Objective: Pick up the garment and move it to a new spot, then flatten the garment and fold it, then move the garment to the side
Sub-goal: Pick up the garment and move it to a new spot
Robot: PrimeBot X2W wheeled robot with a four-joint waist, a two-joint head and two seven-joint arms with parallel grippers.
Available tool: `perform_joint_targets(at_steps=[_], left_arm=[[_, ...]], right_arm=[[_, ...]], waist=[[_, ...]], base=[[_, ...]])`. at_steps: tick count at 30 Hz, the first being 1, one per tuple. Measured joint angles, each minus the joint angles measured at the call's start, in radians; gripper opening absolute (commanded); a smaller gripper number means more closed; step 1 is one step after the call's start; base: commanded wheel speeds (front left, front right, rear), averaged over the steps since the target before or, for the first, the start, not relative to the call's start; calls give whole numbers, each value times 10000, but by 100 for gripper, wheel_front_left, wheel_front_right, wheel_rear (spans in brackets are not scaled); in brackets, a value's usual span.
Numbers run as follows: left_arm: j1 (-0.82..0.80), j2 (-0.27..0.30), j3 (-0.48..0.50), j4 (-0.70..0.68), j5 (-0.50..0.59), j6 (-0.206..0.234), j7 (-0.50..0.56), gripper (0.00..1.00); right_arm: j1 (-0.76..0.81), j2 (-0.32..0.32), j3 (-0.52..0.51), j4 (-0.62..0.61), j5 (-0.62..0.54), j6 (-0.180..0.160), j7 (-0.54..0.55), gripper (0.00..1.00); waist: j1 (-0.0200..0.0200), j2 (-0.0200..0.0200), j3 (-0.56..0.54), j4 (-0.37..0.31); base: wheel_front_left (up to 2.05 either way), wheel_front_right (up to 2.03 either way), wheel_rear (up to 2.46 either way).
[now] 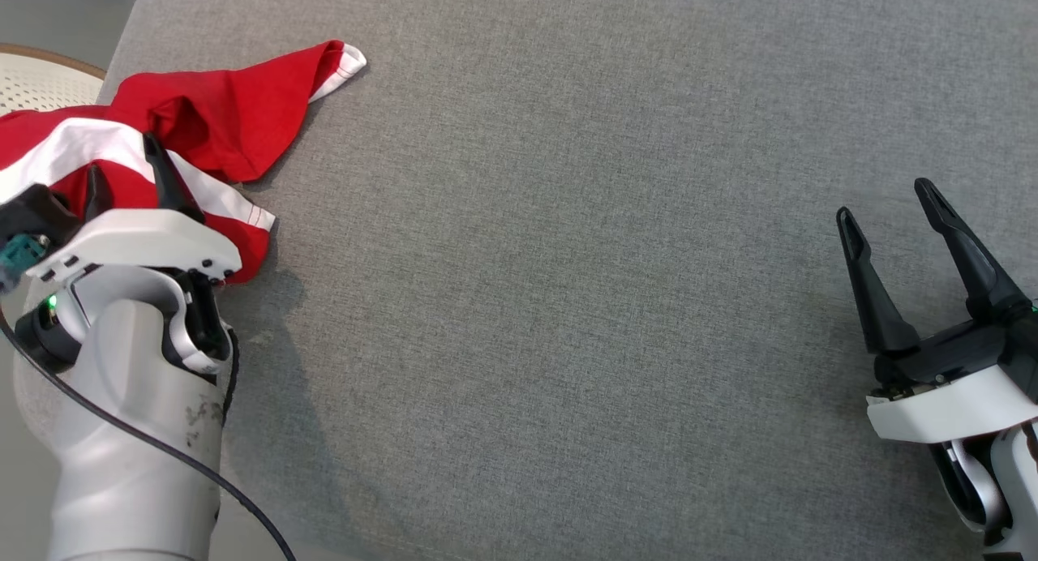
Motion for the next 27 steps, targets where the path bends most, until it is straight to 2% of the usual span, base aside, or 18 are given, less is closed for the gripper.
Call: perform_joint_targets(at_steps=[6,10,15,16,17,21,27], left_arm=[[-1340,389,-75,1812,-155,-418,474,100],[-1937,529,-280,2915,-196,-736,1197,100],[-2556,780,-481,3845,-198,-1070,1707,100],[-2643,809,-537,4015,-188,-1143,1802,33],[-2708,851,-581,4146,-188,-1218,1885,0],[-2780,1011,-736,4437,-61,-1271,1615,0],[-2751,1246,-807,4406,96,-1323,221,0]], right_arm=[[-379,-98,219,-6,-4,0,0,100],[-619,-153,341,0,38,0,0,100],[-826,-190,407,0,42,0,0,100],[-856,-188,401,0,42,0,0,100],[-864,-186,397,-2,44,0,0,100],[-861,-88,378,10,54,0,0,100],[-885,199,339,27,67,0,0,100]], waist=[[0,0,351,-14],[0,0,527,-94],[0,0,662,-240],[0,0,672,-268],[0,0,674,-296],[0,0,617,-395],[0,0,443,-601]], base=[[0,0,0],[0,0,0],[0,0,0],[0,0,0],[0,0,0],[0,0,0],[0,0,0]])
